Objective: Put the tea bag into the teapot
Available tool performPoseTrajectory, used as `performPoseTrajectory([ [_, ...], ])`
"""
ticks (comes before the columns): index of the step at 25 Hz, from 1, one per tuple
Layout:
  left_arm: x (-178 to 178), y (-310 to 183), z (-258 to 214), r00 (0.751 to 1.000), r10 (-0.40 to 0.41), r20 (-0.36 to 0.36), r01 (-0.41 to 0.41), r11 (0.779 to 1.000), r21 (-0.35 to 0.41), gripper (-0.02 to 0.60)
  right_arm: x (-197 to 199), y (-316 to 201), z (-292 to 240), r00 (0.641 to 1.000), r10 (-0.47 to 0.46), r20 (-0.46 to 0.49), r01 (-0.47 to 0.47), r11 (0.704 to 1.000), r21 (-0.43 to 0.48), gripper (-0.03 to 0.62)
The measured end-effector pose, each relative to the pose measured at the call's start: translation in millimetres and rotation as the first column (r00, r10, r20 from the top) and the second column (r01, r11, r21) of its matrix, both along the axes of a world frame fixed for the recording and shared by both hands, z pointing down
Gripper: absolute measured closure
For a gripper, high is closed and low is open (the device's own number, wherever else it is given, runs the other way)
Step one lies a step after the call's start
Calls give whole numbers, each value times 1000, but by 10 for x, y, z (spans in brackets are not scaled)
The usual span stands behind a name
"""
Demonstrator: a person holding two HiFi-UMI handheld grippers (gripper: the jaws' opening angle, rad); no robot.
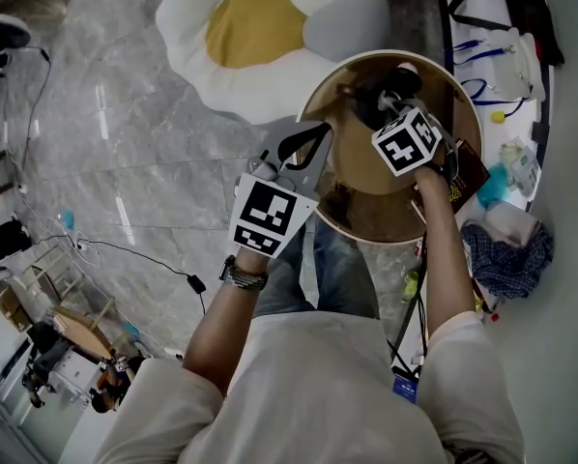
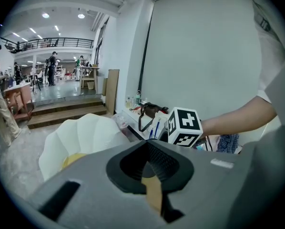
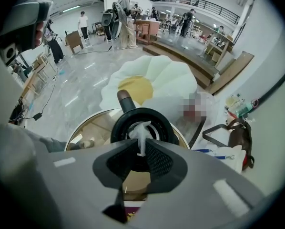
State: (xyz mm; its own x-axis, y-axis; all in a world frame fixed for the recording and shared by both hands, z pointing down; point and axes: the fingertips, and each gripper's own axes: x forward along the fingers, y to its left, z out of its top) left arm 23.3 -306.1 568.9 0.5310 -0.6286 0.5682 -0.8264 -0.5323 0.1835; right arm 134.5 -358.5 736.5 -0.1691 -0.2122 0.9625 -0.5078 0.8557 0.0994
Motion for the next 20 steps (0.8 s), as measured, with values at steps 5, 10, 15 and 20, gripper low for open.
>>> performPoseTrajectory([
  [5, 2, 27, 10, 1000, 0, -3, 0, 1000, -6, 577, 20, -7, -114, 999, 24, 33, -24, 1000, -1, 543],
  [10, -2, 54, 33, 1000, -3, -5, 3, 1000, -12, 577, -83, -53, -156, 998, -1, 60, 0, 1000, 14, 588],
  [15, -44, 90, 60, 1000, -10, -2, 10, 1000, -16, 576, -180, -67, -8, 996, -92, 0, 92, 996, -21, 588],
  [20, -139, 80, 107, 1000, -28, -2, 28, 999, -24, 577, -158, -101, 71, 992, -117, -41, 116, 993, -26, 589],
])
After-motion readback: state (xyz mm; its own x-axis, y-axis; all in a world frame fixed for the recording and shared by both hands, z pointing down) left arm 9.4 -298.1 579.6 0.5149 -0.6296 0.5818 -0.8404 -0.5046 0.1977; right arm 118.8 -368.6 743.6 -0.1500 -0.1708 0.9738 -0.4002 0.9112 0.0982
